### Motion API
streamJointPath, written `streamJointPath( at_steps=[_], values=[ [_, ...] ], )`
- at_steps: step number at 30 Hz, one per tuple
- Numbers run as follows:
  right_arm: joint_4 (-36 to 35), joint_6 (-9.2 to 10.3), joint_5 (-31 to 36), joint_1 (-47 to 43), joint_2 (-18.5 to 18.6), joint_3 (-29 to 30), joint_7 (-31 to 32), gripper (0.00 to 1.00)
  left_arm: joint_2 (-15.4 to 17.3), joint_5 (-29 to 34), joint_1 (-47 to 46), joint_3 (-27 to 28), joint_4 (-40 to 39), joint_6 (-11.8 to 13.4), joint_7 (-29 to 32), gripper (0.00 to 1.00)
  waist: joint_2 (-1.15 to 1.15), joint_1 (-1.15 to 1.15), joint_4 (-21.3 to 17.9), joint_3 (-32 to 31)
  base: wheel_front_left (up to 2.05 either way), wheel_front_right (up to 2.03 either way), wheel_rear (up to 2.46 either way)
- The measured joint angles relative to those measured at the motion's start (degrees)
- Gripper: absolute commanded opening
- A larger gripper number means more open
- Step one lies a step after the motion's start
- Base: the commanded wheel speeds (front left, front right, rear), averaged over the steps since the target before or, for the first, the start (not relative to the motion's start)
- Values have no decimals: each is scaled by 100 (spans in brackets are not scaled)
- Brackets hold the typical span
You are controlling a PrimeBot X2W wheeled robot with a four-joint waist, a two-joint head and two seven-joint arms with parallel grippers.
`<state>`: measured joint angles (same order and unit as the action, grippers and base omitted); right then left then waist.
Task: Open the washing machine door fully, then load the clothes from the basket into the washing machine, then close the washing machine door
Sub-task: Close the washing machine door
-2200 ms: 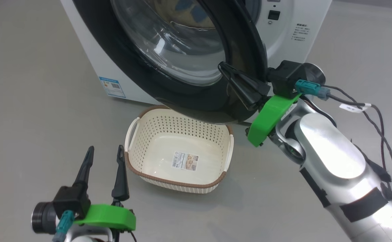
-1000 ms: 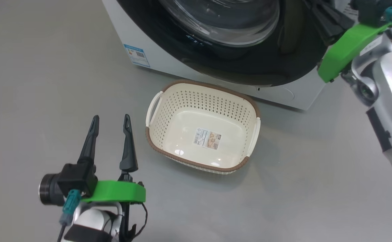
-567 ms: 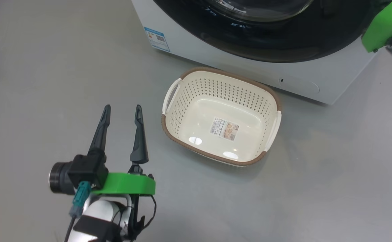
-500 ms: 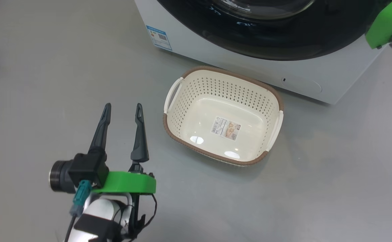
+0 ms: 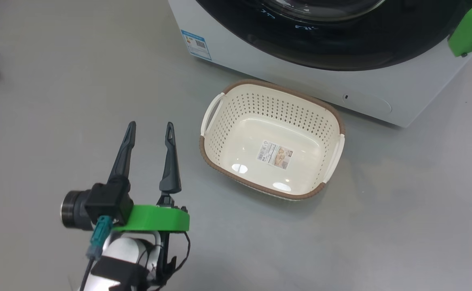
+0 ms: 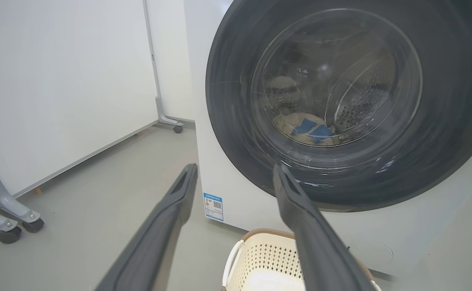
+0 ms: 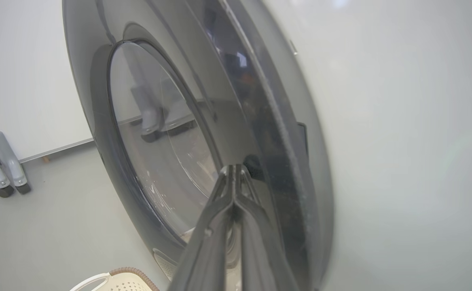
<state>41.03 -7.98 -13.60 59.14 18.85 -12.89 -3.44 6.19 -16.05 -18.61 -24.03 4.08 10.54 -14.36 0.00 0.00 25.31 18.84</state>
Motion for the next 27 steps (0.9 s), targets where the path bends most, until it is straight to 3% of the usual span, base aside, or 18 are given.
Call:
streamJointPath(
  at_steps=[7,16,17,18,19,20,21,27],
  values=[
    [-271,27,-44,-73,-66,-302,-163,0,-4,130,5,67,59,-45,0,100,0,0,-122,-66,0,0,0],
    [-1116,27,-163,-1037,-193,-469,-482,0,5,145,8,98,160,-102,0,100,0,0,-468,-191,0,0,0],
    [-1233,27,-162,-1133,-230,-436,-533,7,9,146,8,97,176,-137,0,100,0,0,-516,-215,0,0,0],
    [-1346,27,-159,-1228,-275,-394,-578,42,14,146,8,93,196,-145,0,100,0,0,-566,-240,0,0,0],
    [-1471,27,-147,-1330,-315,-359,-614,71,20,144,8,91,215,-154,0,100,0,0,-620,-265,0,0,0],
    [-1581,27,-145,-1432,-354,-337,-623,93,34,146,8,87,238,-179,0,100,0,0,-673,-289,0,0,0],
    [-1666,27,-145,-1536,-396,-308,-623,100,47,151,8,86,268,-192,0,100,0,0,-727,-311,0,0,0],
    [-2023,27,-80,-2225,-733,1,-649,100,63,140,8,93,369,-187,2,100,0,0,-1049,-456,0,0,0]
  ],
)
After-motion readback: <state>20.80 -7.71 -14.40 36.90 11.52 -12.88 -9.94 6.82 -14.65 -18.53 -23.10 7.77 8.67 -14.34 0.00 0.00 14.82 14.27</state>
